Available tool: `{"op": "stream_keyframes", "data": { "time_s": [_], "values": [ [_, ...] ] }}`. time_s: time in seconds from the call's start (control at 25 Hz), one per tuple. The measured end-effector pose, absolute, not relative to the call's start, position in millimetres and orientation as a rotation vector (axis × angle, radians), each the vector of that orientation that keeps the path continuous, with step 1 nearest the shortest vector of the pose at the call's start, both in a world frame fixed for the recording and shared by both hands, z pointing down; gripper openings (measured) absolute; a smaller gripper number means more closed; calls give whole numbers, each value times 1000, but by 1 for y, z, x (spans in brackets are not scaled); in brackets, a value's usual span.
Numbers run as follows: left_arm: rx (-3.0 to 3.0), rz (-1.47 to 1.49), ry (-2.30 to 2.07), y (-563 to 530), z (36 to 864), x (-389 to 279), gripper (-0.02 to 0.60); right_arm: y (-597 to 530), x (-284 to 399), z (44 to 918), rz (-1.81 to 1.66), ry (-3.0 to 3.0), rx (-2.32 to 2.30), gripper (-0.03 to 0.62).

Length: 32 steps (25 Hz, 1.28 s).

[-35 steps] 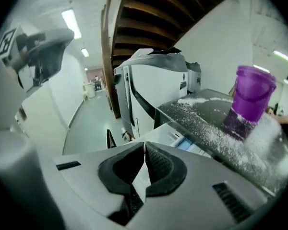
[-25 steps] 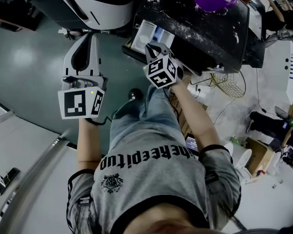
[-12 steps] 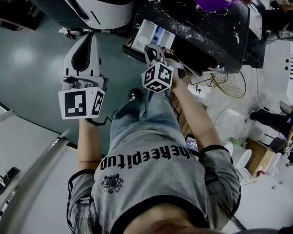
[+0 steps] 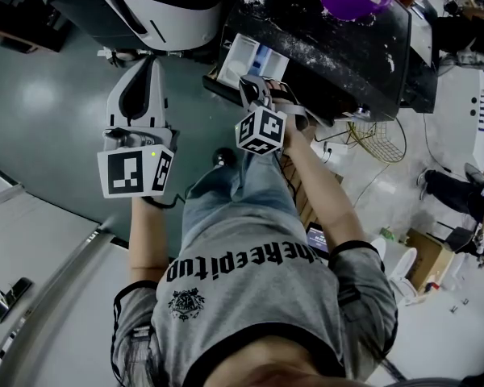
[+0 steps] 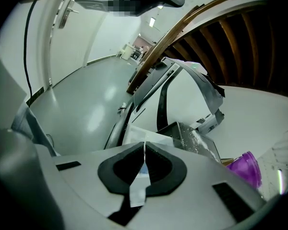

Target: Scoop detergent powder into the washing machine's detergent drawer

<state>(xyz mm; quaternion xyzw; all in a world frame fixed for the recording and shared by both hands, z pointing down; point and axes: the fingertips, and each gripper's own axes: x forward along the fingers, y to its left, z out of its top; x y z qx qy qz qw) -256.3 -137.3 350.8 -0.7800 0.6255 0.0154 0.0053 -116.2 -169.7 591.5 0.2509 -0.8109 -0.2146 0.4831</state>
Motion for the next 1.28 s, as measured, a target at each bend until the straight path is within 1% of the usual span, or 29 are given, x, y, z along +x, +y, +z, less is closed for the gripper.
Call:
{"op": "stream_keyframes", "data": {
  "time_s": [0.44, 0.92, 1.28],
  "values": [
    [-2457, 53, 1934, -140, 349, -250, 3, -167, -110, 592, -448, -2001, 643, 6],
    [-2496, 60, 1869, -149, 344, -231, 3, -179, -94, 571, 69, -2220, 869, 6],
    [-2537, 72, 1788, -160, 336, -210, 3, -185, -84, 551, 242, -2313, 975, 6]
  ]
}}
